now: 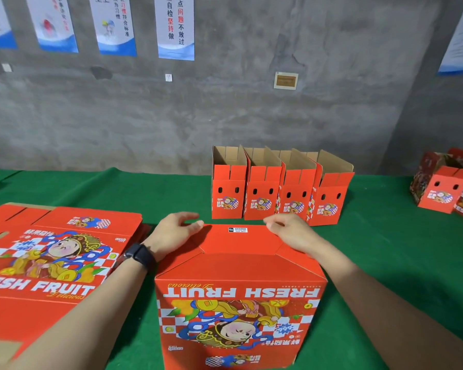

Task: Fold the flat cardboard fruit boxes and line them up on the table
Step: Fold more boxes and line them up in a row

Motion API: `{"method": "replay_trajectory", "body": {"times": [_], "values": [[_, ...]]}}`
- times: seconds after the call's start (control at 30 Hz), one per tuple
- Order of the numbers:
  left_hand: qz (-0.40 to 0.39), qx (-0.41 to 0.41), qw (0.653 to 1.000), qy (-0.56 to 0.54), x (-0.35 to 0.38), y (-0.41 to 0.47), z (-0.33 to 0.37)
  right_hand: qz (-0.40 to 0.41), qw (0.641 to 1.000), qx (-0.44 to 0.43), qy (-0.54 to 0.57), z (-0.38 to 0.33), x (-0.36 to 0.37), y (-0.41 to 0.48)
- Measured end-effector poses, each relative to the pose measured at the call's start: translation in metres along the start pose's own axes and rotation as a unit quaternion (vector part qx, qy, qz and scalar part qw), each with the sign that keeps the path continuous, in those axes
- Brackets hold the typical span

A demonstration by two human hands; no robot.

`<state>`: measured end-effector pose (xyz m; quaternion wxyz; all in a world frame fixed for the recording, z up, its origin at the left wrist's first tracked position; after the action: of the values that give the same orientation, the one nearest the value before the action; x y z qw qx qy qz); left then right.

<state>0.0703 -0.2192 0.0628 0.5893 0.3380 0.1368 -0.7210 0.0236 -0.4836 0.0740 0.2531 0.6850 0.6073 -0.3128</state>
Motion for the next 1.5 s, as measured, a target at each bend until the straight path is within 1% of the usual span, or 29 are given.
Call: {"method": "replay_trajectory", "body": {"times": [0.03,0.07,0.1,0.13,0.17,0.23,0.27,0.3,0.33,0.4,0.47,0.5,0.57,0.6,0.67,0.7,0.77,0.83,0.9,0.97,1.03,1.13,1.23,1.3,1.33,1.37,1.4,1.47,1.5], "values": [[0.036,-0.014,0.999,0.000,-0.002,0.001,-0.003,0.029,1.000,0.009,0.006,0.000,-0.003,0.002],[0.060,-0.033,0.997,0.028,-0.005,0.001,-0.006,0.065,0.998,0.020,-0.008,0.001,-0.009,0.003],[0.062,-0.059,0.994,0.071,-0.009,0.001,-0.010,0.088,0.995,0.042,-0.035,0.003,-0.015,0.004],[0.045,-0.092,0.989,0.104,-0.013,0.000,-0.015,0.087,0.991,0.081,-0.061,0.008,-0.020,0.004],[0.013,-0.128,0.985,0.113,-0.016,-0.002,-0.019,0.057,0.987,0.134,-0.075,0.013,-0.025,0.003],[-0.042,-0.177,0.979,0.093,-0.019,-0.008,-0.024,-0.062,0.969,0.239,-0.023,0.025,-0.025,-0.005],[-0.055,-0.182,0.978,0.090,-0.019,-0.009,-0.024,-0.107,0.958,0.264,0.017,0.027,-0.022,-0.010],[-0.060,-0.181,0.977,0.095,-0.019,-0.010,-0.022,-0.127,0.954,0.268,0.048,0.029,-0.018,-0.012],[-0.057,-0.176,0.977,0.108,-0.020,-0.010,-0.019,-0.118,0.956,0.261,0.068,0.032,-0.014,-0.011],[-0.029,-0.161,0.977,0.137,-0.024,-0.009,-0.012,-0.061,0.966,0.234,0.093,0.030,-0.014,-0.012],[0.018,-0.137,0.984,0.110,-0.032,-0.005,-0.008,-0.037,0.974,0.181,0.132,0.018,-0.019,-0.016],[0.039,-0.128,0.989,0.067,-0.036,-0.004,-0.007,-0.031,0.975,0.157,0.156,0.012,-0.021,-0.019],[0.074,-0.119,0.989,-0.057,-0.042,0.000,-0.007,-0.010,0.971,0.110,0.212,0.008,-0.025,-0.019],[0.091,-0.121,0.981,-0.121,-0.042,0.001,-0.009,0.002,0.964,0.092,0.248,0.007,-0.025,-0.018],[0.114,-0.129,0.961,-0.217,-0.040,0.001,-0.016,0.016,0.938,0.065,0.341,0.008,-0.023,-0.015],[0.114,-0.129,0.951,-0.256,-0.038,0.000,-0.021,0.022,0.920,0.060,0.386,0.011,-0.020,-0.015],[0.079,-0.127,0.927,-0.345,-0.034,-0.004,-0.032,0.021,0.900,0.064,0.431,0.019,-0.015,-0.013],[0.046,-0.121,0.904,-0.408,-0.030,-0.008,-0.045,-0.018,0.897,0.083,0.434,0.027,-0.008,-0.014],[0.025,-0.099,0.907,-0.409,-0.028,-0.012,-0.054,-0.063,0.898,0.108,0.422,0.036,0.001,-0.015],[0.030,-0.086,0.918,-0.386,-0.025,-0.013,-0.061,-0.096,0.901,0.110,0.408,0.044,0.011,-0.018],[0.045,-0.076,0.942,-0.322,-0.020,-0.013,-0.070,-0.111,0.905,0.105,0.398,0.050,0.021,-0.021],[0.080,-0.084,0.975,-0.191,-0.009,-0.013,-0.086,-0.090,0.911,0.090,0.393,0.052,0.038,-0.026],[0.051,-0.106,0.984,-0.137,0.012,-0.019,-0.105,-0.069,0.921,0.032,0.381,0.048,0.050,-0.030],[0.044,-0.153,0.980,-0.118,0.023,-0.024,-0.118,-0.084,0.938,0.003,0.335,0.043,0.057,-0.033],[0.042,-0.176,0.976,-0.123,0.028,-0.026,-0.122,-0.091,0.946,-0.003,0.310,0.041,0.061,-0.034],[0.039,-0.185,0.970,-0.151,0.033,-0.027,-0.125,-0.094,0.954,-0.008,0.285,0.040,0.064,-0.035],[0.035,-0.189,0.959,-0.207,0.040,-0.027,-0.123,-0.087,0.962,-0.015,0.257,0.039,0.068,-0.036],[0.034,-0.192,0.912,-0.362,0.053,-0.027,-0.110,-0.039,0.980,-0.027,0.195,0.035,0.079,-0.038],[0.028,-0.198,0.887,-0.417,0.059,-0.027,-0.099,-0.009,0.987,-0.027,0.159,0.033,0.087,-0.039]]}}
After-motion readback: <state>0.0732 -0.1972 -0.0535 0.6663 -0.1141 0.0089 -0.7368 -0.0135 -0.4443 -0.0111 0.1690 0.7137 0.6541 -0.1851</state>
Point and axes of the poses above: each hand's wrist, its own y-axis towards the middle knuckle, its own x-axis out of the palm, z = x × y, the point moved 2 cm from there along y, towards the middle knuckle, and after that the axes turned 7 degrees about x, right-handed, at the moved point
